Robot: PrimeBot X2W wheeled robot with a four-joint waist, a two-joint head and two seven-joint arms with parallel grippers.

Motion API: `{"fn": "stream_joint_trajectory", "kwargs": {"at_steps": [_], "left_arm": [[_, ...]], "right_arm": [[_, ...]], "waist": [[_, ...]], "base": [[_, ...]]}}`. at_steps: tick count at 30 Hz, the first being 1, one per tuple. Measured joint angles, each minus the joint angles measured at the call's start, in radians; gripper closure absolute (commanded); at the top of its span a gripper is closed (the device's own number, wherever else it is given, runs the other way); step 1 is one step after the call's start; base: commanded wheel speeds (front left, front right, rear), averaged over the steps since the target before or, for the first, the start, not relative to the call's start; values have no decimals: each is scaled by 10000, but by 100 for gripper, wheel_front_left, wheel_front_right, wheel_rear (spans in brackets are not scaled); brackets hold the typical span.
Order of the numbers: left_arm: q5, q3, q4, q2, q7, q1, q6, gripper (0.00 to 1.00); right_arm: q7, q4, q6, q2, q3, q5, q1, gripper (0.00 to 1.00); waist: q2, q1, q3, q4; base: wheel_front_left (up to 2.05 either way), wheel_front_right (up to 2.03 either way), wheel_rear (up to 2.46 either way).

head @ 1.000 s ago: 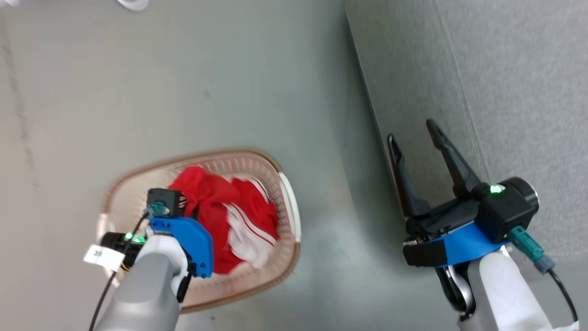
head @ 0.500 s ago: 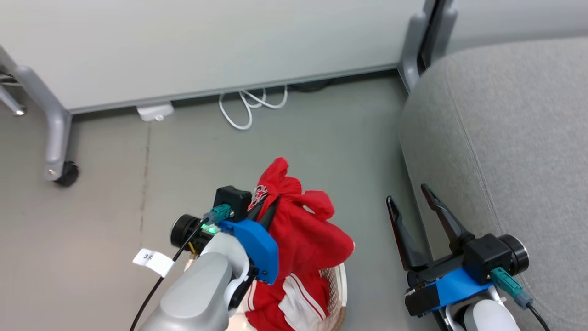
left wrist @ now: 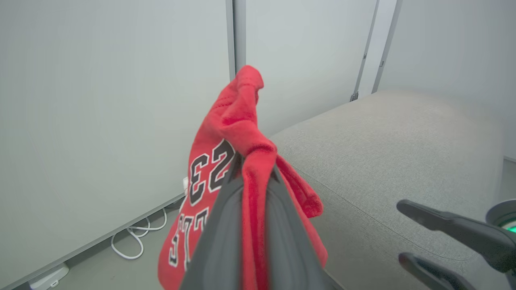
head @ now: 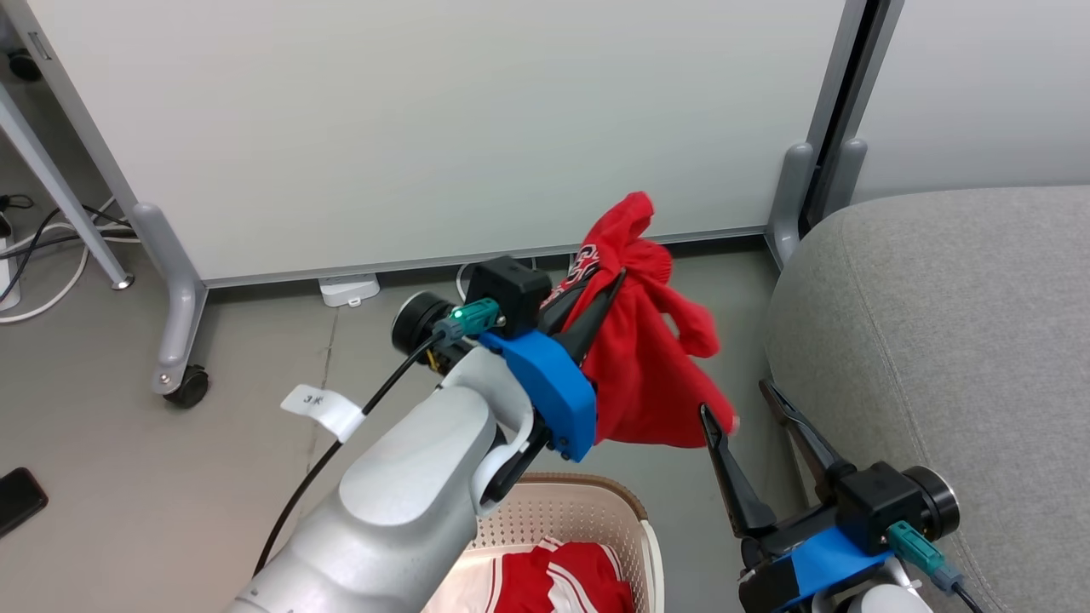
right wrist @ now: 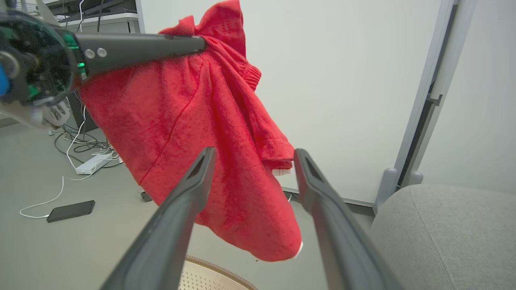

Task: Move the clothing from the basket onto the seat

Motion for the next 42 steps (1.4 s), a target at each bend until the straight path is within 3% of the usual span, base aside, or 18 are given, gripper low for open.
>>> {"fn": "stream_joint_trajectory", "kwargs": {"at_steps": [20,29,42], "left_arm": [[-782,-993,222,-27,-286,-771,0,100],[-1080,-1450,146,-29,-370,-947,0,100],[-1496,-1925,33,-29,-472,-1304,0,100]], "right_arm": [[602,464,0,0,71,-96,-384,0],[1093,2019,0,-2,-21,-73,-1532,0],[867,4591,2,-4,433,67,-3687,0]], "waist": [[0,3,-1,-220],[0,3,203,-59],[-1,4,400,69]], "base": [[0,0,0],[0,0,0],[0,0,0]]}}
